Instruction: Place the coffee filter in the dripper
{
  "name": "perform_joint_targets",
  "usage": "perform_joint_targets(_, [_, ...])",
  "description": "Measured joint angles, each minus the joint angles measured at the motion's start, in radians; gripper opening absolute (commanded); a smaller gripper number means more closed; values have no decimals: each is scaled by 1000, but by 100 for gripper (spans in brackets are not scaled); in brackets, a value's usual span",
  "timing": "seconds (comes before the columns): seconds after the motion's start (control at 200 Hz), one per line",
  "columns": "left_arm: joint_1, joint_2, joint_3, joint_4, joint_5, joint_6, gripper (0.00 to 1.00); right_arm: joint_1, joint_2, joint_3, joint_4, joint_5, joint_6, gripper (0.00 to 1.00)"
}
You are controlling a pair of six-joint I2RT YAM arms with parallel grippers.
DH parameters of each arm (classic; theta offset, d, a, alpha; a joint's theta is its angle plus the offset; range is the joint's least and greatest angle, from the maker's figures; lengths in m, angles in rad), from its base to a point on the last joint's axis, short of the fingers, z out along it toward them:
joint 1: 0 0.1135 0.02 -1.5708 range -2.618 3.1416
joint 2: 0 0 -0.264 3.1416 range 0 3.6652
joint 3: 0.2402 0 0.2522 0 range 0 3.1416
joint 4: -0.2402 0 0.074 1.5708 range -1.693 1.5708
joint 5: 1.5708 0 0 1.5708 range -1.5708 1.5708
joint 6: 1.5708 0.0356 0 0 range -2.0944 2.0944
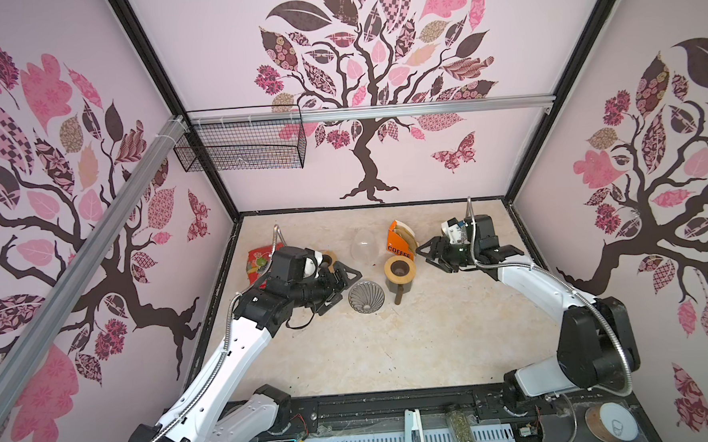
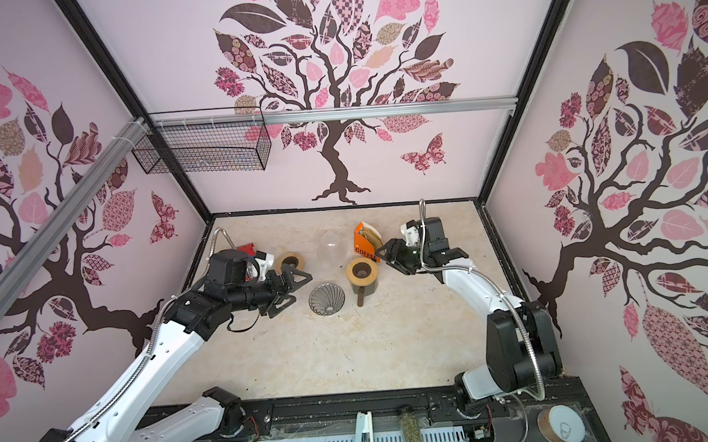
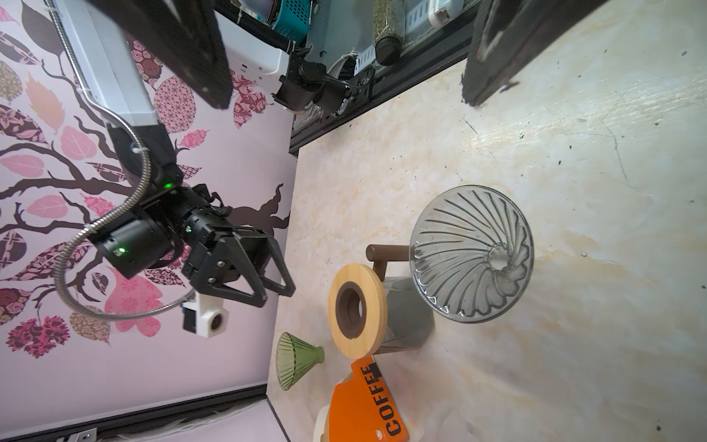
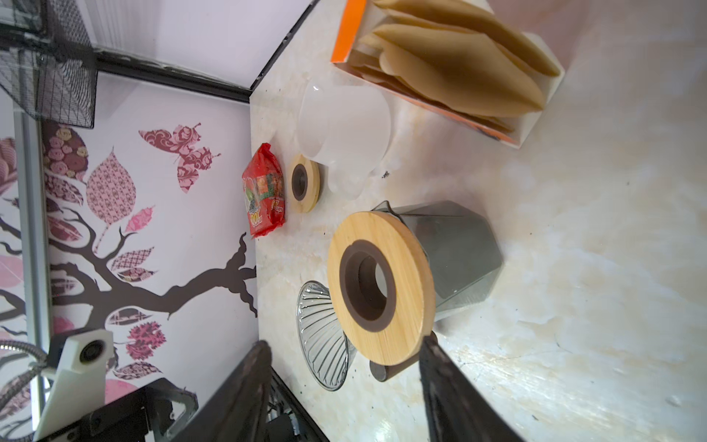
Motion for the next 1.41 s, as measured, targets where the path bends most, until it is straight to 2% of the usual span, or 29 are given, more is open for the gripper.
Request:
perform_joint_targets(0.17, [10, 2, 0, -39, -11, 24, 97, 0, -59, 38, -43, 4, -10, 77])
perform_joint_targets(0.28, [13, 15, 0, -72, -30, 48, 97, 0, -93, 46, -49, 2, -4, 83])
perform_joint_targets(0.315, [13, 22, 2, -87, -42, 58, 97, 0, -105, 46, -55, 0, -2, 88])
perform_joint_targets(0.345, [13, 30, 2, -99, -53, 69, 97, 0, -114, 46, -60, -1, 2, 98])
perform_joint_targets(0.36, [13, 33, 2, -105, -59, 73, 97, 0, -119, 46, -64, -2, -3, 100])
perform_joint_targets(0.565, [15, 89, 10, -180, -121, 137, 97, 0, -183, 74, -129, -5, 3, 100])
perform_joint_targets(0.92, [15, 215, 13, -186, -120, 161, 96, 0, -289, 180, -325, 44, -18, 100])
perform_joint_targets(1.02, [15, 262, 13, -185, -111, 164, 92, 0, -298, 213, -379, 85, -31, 100])
perform_joint_targets(1.17, [14, 328, 15, -183, -116, 165, 80, 0, -348, 220, -456, 135, -27, 100])
perform_joint_targets(1.405, [0, 417, 29, -156, -127, 146, 62, 0, -394, 260, -572, 135, -9, 100])
